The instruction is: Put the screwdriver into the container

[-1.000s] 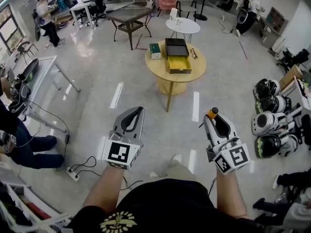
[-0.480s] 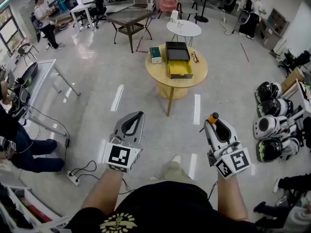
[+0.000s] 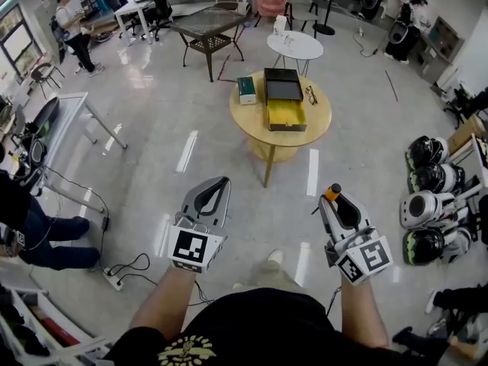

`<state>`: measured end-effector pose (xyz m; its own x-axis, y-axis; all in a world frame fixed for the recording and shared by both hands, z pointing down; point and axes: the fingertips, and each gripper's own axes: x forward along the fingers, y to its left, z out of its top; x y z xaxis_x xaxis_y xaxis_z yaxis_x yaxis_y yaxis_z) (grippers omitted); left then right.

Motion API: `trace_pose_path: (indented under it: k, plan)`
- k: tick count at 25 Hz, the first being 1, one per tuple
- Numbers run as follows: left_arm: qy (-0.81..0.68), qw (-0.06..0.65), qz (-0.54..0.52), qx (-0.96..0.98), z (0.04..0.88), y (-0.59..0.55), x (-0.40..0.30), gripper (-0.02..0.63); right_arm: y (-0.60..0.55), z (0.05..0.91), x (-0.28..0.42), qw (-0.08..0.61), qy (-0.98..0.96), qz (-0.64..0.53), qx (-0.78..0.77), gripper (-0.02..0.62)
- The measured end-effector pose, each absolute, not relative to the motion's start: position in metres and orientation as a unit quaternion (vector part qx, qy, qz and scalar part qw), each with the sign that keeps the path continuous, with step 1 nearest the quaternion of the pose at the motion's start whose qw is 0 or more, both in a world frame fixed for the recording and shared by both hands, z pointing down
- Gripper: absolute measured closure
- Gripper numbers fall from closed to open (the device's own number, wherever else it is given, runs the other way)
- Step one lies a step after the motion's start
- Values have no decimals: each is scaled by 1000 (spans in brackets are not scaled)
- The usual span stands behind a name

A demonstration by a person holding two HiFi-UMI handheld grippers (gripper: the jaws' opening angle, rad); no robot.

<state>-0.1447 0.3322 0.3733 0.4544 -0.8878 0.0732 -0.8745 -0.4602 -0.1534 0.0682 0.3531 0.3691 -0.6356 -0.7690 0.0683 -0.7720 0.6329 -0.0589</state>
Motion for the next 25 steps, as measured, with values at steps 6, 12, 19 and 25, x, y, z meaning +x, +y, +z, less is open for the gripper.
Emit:
trace_pose_path:
  k: [6,12,19,25]
  plan:
    - [525,29,-73,-848,391,304,-140,591,325,375,81,24,-903,51,425,476]
    - [525,10,-83,-847,404,282,-129,591,299,381,90,24,-904,64,421,476]
    - [516,13,-87,-852,408,248,-109,591,266,388,104,18,-905,73,418,476]
    - [519,14,-94,-849,405,225,-96,591,241,380,118,12,-908,72,412,476]
